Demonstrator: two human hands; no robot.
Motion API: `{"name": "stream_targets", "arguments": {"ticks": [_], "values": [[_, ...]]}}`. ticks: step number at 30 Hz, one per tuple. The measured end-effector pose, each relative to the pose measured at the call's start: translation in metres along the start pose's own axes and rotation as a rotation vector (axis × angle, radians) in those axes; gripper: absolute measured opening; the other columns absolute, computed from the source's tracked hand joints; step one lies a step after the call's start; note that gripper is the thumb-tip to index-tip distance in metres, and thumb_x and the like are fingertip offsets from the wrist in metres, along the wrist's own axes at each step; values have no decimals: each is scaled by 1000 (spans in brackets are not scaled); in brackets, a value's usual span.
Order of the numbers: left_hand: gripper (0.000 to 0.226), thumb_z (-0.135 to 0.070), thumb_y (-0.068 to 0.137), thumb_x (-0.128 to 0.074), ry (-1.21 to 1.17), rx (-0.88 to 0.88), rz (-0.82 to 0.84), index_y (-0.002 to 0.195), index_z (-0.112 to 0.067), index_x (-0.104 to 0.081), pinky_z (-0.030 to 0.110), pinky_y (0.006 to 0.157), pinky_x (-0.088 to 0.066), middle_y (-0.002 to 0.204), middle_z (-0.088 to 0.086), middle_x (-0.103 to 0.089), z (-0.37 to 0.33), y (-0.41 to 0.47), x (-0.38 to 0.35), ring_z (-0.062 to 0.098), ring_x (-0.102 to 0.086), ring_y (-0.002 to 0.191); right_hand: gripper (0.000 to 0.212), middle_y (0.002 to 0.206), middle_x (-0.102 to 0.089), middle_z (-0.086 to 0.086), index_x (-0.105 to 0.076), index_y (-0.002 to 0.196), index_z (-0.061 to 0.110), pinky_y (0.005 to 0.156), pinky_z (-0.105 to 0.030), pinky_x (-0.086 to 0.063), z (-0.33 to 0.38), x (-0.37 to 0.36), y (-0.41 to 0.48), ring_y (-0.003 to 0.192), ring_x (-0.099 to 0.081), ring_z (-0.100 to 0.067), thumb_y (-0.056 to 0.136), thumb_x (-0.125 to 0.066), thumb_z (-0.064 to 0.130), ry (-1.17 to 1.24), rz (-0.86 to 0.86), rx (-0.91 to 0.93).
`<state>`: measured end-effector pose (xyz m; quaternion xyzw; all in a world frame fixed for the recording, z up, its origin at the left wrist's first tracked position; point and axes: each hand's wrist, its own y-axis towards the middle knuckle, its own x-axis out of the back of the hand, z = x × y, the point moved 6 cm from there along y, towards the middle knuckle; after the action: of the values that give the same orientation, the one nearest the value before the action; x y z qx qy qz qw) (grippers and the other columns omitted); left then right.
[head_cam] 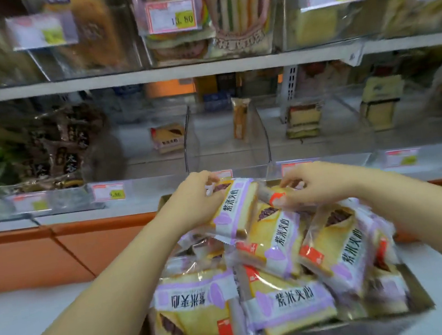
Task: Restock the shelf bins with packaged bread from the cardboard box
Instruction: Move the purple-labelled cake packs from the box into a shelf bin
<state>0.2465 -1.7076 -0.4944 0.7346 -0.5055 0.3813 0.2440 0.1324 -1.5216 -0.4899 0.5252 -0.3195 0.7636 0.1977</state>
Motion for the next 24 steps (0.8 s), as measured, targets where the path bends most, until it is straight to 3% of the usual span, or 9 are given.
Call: {"name": "stream_targets", "arguments": {"ticks": [5,9,11,13,15,17,19,21,24], "values": [[45,-44,90,-54,30,110,83,128,-22,-46,26,67,-45,111,-2,-60,5,-31,3,16,-61,86,61,127,-57,6,-54,129,23,93,-25,-42,3,0,-10,113,-54,-13,80,-64,57,84,30,-19],[51,-45,90,-56,18,135,101,133,-20,-44,23,60,-36,104,-4,-52,6,-43,6,14,-54,84,66,122,-56,6,-49,135,20,90,-28,-46,11,-7,-11,108,-61,-17,78,-72,41,86,69,-36],[52,-45,90,-57,-29,150,106,134,-20,-43,19,58,-35,105,-4,-49,5,-46,5,11,-52,83,53,115,-61,6,-57,125,24,86,-30,-49,13,-5,-11,102,-62,-18,79,-64,51,-44,-43,-25],[53,-44,89,-60,-106,168,97,134,-19,-44,18,59,-37,107,-4,-53,7,-46,4,9,-54,84,44,95,-66,3,-64,99,25,78,-34,-51,15,-1,-13,92,-62,-21,82,-49,62,-164,-177,2],[54,-40,87,-64,-198,169,60,133,-19,-46,23,66,-42,111,-2,-60,9,-44,5,12,-59,88,33,78,-60,4,-58,79,26,66,-31,-46,15,1,-16,88,-61,-23,89,-47,55,-167,-257,10],[49,-31,86,-66,-338,173,29,130,-20,-47,26,67,-46,97,0,-68,11,-42,6,15,-61,80,20,78,-58,5,-61,80,28,65,-30,-42,12,8,-20,92,-60,-26,93,-48,37,-137,-321,-1],[42,-19,88,-63,-524,210,41,127,-20,-48,25,59,-49,79,1,-69,13,-43,7,20,-58,68,21,92,-67,2,-69,94,32,74,-34,-48,9,18,-28,100,-60,-26,92,-49,26,-82,-417,-14],[38,-10,88,-60,-655,243,71,123,-22,-50,23,56,-52,78,5,-69,16,-45,8,21,-59,66,23,105,-70,5,-71,100,37,78,-34,-49,4,31,-40,103,-62,-24,91,-52,26,37,-559,-10],[37,-8,89,-60,-744,224,78,122,-22,-54,28,68,-52,86,9,-70,24,-48,12,20,-63,74,21,104,-72,9,-72,103,35,72,-31,-46,12,51,-64,98,-64,-21,91,-58,23,129,-838,114]]}}
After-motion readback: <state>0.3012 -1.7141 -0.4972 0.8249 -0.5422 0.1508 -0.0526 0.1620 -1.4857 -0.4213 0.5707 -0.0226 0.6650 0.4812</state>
